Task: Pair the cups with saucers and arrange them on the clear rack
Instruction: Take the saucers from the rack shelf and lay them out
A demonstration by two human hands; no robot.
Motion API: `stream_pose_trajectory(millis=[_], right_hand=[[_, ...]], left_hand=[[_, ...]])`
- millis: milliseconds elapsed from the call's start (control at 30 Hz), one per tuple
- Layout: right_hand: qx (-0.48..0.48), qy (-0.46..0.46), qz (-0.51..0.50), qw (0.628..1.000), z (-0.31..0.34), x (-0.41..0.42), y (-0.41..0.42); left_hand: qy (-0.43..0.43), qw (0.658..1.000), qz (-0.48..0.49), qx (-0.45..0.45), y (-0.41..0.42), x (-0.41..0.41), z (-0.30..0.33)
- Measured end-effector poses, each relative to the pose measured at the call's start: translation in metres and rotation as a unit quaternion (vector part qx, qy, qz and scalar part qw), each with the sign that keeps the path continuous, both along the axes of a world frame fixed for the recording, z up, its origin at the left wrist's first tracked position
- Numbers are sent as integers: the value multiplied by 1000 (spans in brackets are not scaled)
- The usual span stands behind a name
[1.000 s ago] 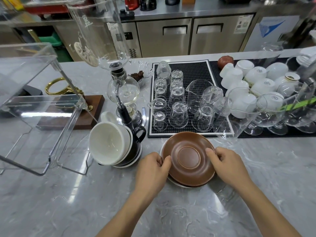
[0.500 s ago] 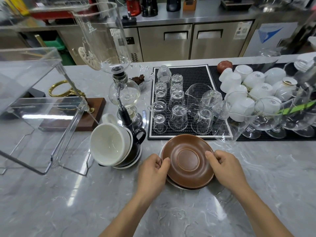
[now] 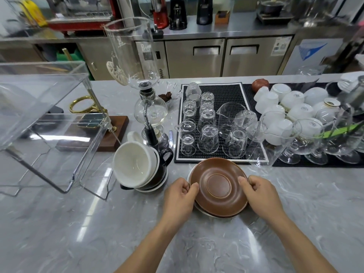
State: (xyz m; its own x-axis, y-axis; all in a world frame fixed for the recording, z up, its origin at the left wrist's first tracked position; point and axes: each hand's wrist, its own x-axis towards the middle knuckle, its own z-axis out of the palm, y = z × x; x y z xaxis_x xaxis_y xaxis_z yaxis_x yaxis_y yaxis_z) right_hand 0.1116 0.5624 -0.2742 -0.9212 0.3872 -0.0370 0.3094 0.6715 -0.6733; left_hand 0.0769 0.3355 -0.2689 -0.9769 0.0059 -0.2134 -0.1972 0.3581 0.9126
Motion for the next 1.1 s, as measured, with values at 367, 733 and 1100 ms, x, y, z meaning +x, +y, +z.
stream_pose_trajectory(millis=[367, 733, 1100], right_hand=[[-23, 53, -13, 998, 26, 36, -17], [-14, 13, 65, 998, 36, 83, -104], [-11, -41, 89, 995, 2, 84, -193]], left_hand=[[72, 996, -2, 51, -12, 28, 22], [66, 997, 17, -42, -117, 91, 30], [37, 993, 38, -109, -210, 106, 15]])
